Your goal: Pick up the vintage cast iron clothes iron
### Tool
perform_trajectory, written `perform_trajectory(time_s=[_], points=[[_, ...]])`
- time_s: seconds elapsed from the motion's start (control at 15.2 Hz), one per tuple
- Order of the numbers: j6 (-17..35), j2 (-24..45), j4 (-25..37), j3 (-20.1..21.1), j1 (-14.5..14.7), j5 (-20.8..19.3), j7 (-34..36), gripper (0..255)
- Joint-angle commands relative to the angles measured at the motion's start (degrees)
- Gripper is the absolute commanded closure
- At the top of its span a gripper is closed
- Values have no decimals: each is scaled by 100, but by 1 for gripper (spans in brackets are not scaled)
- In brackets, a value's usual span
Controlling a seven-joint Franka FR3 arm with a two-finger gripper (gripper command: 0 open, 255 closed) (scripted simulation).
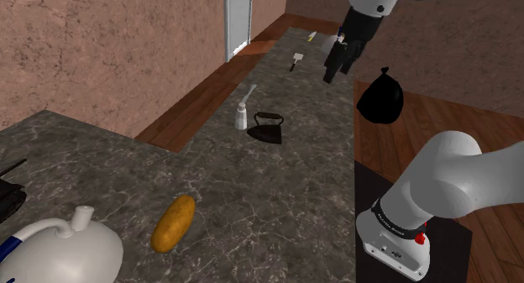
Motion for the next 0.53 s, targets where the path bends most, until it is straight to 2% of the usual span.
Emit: perform_trajectory(time_s=[0.0,0.46], points=[[0,0,0,0,0,0,0,0],[1186,1243,-179,-477,394,-67,-1272,0]])
